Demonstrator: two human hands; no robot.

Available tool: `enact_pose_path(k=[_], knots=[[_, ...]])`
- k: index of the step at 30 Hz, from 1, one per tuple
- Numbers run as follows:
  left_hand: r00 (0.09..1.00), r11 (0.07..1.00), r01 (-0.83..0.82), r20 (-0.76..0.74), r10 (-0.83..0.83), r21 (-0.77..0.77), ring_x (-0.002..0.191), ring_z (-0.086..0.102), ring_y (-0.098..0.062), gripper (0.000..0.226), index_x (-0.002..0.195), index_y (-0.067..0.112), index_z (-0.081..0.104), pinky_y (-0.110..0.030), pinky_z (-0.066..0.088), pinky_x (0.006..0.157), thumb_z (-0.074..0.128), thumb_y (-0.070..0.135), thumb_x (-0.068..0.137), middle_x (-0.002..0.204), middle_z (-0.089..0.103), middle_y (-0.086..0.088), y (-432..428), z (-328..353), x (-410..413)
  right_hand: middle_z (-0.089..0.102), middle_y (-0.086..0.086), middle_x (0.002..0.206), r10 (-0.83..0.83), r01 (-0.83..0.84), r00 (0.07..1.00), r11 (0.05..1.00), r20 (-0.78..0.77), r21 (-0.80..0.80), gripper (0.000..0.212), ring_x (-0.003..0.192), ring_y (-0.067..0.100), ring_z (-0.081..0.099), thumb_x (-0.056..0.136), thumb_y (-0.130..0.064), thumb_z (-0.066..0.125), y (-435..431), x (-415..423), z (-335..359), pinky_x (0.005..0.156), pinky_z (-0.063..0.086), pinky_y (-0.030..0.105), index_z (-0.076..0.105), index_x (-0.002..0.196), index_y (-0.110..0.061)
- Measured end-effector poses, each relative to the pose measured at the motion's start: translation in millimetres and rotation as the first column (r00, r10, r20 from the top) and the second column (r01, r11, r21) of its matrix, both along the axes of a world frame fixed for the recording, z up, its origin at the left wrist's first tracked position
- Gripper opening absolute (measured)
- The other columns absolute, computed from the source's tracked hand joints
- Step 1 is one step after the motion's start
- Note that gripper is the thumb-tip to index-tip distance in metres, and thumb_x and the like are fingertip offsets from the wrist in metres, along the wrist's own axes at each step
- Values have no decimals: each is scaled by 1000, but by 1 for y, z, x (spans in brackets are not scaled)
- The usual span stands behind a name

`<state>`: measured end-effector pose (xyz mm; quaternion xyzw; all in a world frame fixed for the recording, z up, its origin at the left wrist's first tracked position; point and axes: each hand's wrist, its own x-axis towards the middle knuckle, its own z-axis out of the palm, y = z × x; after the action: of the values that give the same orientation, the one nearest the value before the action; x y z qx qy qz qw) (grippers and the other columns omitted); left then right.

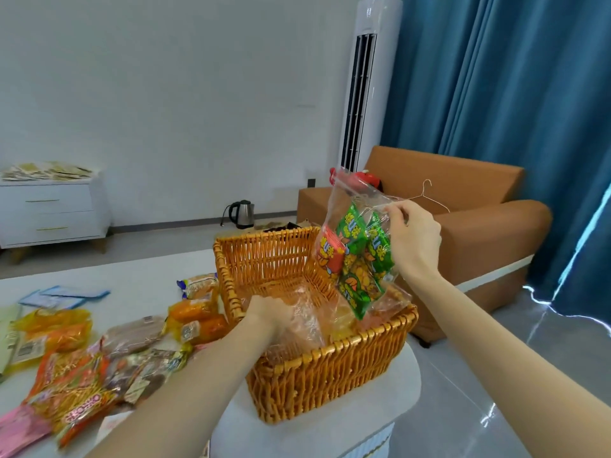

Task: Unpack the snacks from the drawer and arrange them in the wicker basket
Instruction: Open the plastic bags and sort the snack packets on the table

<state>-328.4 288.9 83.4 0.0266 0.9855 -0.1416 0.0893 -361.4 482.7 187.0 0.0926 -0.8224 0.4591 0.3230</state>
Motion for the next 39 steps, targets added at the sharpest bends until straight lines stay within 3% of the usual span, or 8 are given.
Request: enact_pose_path(k=[4,7,14,17,20,25,34,39], knots=[[975,1000,29,-220,-28,3,94,65,-23,20,110,7,56,-33,53,80,51,-1,92,104,65,-4,-1,2,-14,65,9,81,-10,10,999,1000,-34,-6,30,76,30,58,103,-23,43,0,-12,-9,76,46,41,64,97,-4],[930,991,94,-363,-53,95,74,65,-20,62,137,17,32,-30,56,65,55,-9,86,88,62,-3,-3,-10,-21,65,8,82,-35,35,999,999,-33,-10,30,78,28,58,103,-23,42,-3,-13,-18,75,42,38,64,97,-4],[961,950,193,-244,-133,245,86,64,-29,71,146,20,23,-35,57,77,40,-18,88,148,23,-32,18,-15,-29,63,5,83,-91,91,996,995,-8,-44,32,73,20,50,104,-25,40,9,-16,-25,67,29,28,64,98,-5],[987,981,145,-87,-134,128,113,58,-30,34,132,14,47,-39,52,90,44,12,98,156,17,-21,20,-32,-45,61,1,83,-110,110,994,992,5,-60,29,75,18,51,103,-25,41,17,-18,-26,68,29,26,65,100,-9],[993,997,53,105,-59,57,136,39,-34,71,148,19,33,-44,46,100,48,58,90,160,-9,-11,25,-42,-54,63,-3,88,-115,116,993,991,16,-69,27,76,11,51,103,-25,43,23,-20,-29,71,32,24,67,104,-14],[1000,1000,22,-2,-22,20,92,65,-22,90,111,5,63,-24,36,53,35,84,76,159,-5,-18,36,-38,-63,65,-3,88,-105,104,994,991,-10,-83,26,74,8,52,102,-25,44,23,-26,-35,73,36,26,68,104,-15],[995,985,92,-61,-83,147,106,63,-28,18,105,-3,52,-33,55,80,45,-11,91,159,-2,-20,28,-37,-59,58,-12,75,-89,86,996,991,-25,-101,24,65,2,48,102,-25,46,23,-36,-44,74,39,29,68,103,-15],[949,948,29,-306,74,318,99,64,-23,72,150,12,28,-34,57,80,47,-13,84,161,4,-9,20,-30,-54,62,-3,83,-43,47,998,992,34,-118,24,69,8,49,101,-24,46,18,-33,-44,72,36,28,68,101,-16]])
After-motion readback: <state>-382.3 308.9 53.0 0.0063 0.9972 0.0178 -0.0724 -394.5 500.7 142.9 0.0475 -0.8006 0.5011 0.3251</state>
